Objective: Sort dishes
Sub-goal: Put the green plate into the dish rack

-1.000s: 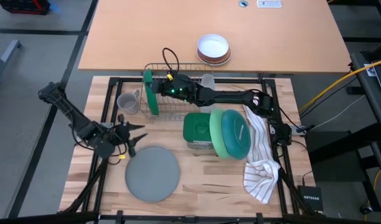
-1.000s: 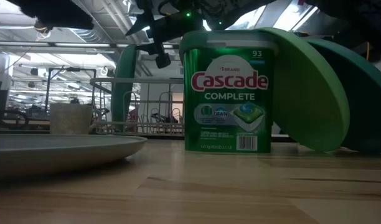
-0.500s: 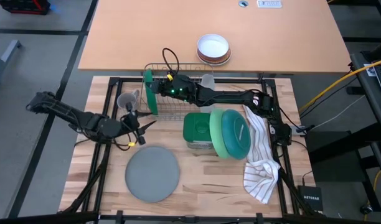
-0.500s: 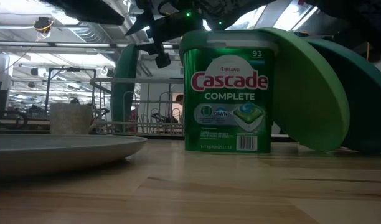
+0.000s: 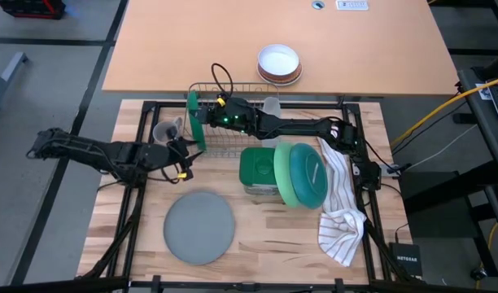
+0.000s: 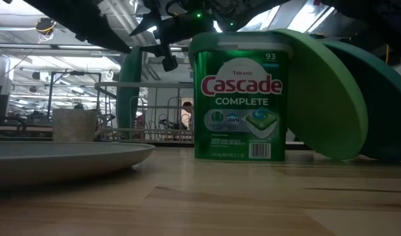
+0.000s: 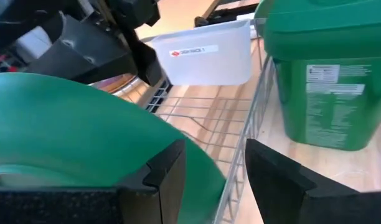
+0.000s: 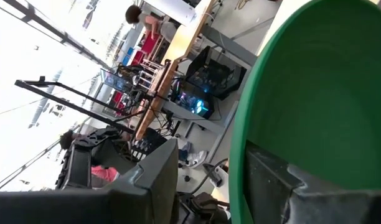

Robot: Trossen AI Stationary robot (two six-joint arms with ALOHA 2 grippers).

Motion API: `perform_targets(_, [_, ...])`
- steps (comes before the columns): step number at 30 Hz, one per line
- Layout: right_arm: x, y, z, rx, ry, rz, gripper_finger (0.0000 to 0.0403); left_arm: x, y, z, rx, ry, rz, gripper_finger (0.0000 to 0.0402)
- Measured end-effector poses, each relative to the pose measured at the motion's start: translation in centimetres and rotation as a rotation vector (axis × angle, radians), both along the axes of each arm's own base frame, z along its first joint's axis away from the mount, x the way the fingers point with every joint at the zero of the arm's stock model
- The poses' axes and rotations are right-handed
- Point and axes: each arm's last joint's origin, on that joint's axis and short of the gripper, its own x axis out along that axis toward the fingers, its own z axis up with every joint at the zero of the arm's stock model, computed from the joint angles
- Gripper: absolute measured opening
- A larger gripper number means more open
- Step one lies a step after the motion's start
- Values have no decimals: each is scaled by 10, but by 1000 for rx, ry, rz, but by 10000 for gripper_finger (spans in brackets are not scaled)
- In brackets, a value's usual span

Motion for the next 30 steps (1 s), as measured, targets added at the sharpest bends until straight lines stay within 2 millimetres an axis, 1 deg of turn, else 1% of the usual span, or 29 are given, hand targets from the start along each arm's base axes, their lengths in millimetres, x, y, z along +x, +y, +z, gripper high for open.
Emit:
perform_targets(5, [0,0,0,0,0,-1,163,2,3,0,-36,-8,-41,142])
perform_targets(13, [0,0,0,0,0,-1,163,1,15,-1,-30,13,28,106])
perform_targets(17, [0,0,0,0,1,-1,163,-1,18,-3,-22,35,57,91])
perform_targets(24, [0,0,0,0,1,-3,163,-7,21,-9,17,97,188,69])
perform_targets(30, [0,0,0,-2,1,-2,163,-8,22,-9,18,97,206,59])
